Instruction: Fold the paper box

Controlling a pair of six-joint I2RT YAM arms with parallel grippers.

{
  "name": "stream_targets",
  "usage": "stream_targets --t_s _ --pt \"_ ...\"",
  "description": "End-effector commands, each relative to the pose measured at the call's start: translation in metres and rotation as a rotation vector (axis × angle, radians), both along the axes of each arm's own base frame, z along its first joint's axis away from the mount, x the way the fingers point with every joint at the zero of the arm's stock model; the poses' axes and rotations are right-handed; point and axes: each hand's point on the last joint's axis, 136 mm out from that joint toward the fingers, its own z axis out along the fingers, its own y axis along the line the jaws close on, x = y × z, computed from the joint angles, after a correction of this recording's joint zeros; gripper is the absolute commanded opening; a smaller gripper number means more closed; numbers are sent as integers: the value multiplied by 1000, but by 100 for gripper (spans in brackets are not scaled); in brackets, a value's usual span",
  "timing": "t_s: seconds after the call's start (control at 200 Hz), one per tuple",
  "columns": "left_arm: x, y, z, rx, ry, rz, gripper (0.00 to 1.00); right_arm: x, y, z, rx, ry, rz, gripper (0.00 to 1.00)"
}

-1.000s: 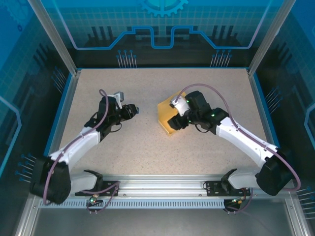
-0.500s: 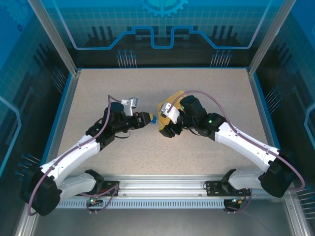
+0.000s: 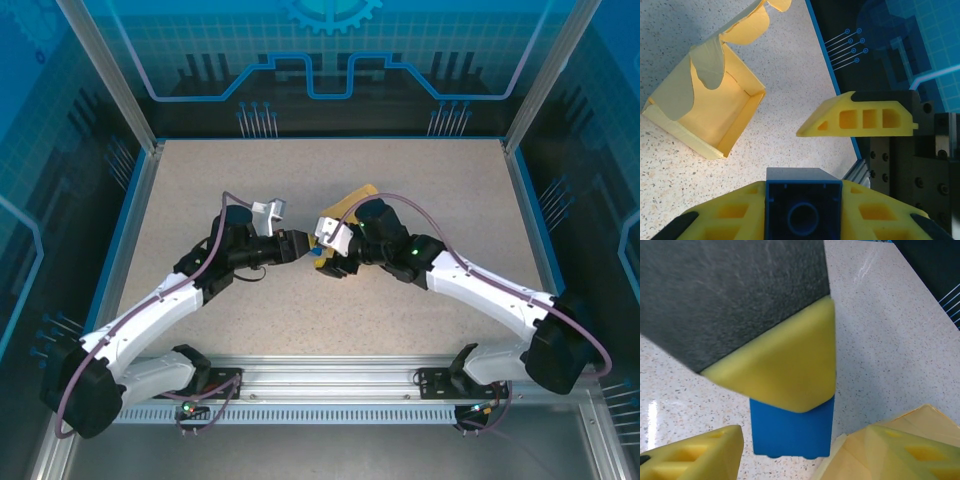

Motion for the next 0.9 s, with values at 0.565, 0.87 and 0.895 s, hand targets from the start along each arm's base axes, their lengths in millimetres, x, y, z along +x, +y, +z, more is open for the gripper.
stream_targets --t_s 0.565,0.87,0.895 --pt "-4 -7 7 -24 8 -33 28 -5 15 12 89 -4 39 49" --pt "-4 -6 3 -18 8 -32 32 -1 3 1 64 17 0 24" --pt "-4 -6 3 -16 5 -29 35 -1 1 -1 61 20 -6 22"
